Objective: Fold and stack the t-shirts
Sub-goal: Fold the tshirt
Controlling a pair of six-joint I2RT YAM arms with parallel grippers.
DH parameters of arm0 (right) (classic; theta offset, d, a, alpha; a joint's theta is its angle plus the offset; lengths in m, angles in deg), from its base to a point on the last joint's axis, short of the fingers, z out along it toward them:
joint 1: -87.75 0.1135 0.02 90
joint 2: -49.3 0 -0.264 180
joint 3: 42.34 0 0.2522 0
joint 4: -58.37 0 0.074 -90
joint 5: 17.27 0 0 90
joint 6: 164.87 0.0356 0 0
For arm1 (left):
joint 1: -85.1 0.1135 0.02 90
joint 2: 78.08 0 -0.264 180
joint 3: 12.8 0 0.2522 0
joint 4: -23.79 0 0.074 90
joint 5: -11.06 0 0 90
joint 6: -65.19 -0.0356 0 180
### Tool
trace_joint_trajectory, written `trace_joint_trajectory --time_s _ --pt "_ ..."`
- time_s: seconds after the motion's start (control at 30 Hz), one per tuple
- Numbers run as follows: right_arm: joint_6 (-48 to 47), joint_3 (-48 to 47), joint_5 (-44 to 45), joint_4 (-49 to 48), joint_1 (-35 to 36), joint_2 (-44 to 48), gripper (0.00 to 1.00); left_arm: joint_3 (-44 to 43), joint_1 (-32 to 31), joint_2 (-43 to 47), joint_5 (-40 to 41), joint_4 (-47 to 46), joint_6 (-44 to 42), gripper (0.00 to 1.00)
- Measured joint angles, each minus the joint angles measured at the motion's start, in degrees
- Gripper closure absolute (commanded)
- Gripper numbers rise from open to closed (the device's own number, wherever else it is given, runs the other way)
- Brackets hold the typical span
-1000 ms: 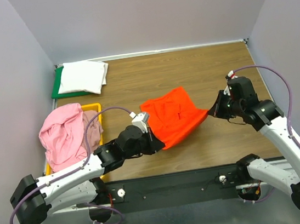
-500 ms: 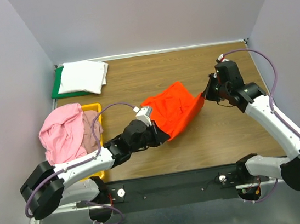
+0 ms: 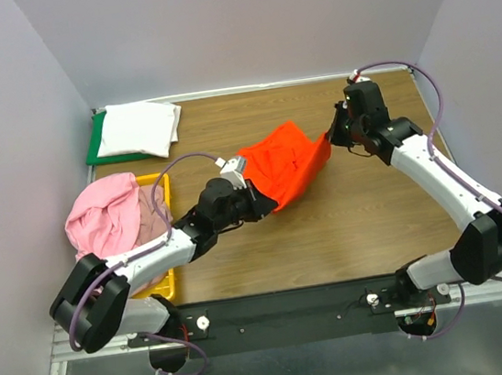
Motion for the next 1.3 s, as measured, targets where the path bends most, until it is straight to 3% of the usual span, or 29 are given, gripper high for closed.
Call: trace_joint_trajectory --time_s 0.2,0.47,0.87,1.03,1.3 --pt "-1.1 -0.2 0.0 -0.4 0.0 0.5 1.0 -1.8 0.0 -0.8 -4.8 -0.4 -3.2 1.0" --pt "-0.4 6.4 -0.9 0.8 0.0 10.9 1.0 0.3 -1.0 4.1 -9.2 0.7 -4.7 1.0" --pt "2.4 10.3 -3.1 10.9 0.0 25.5 0.99 4.9 -9.9 13.7 -10.4 3.6 -2.7 1.0" --pt "2.4 11.0 -3.0 11.0 0.1 25.2 1.0 7.5 -11.0 12.8 -10.3 0.2 0.1 1.0" --pt "2.4 11.6 -1.9 7.7 0.1 17.1 0.99 9.3 -11.0 7.6 -9.9 -7.0 3.3 1.0"
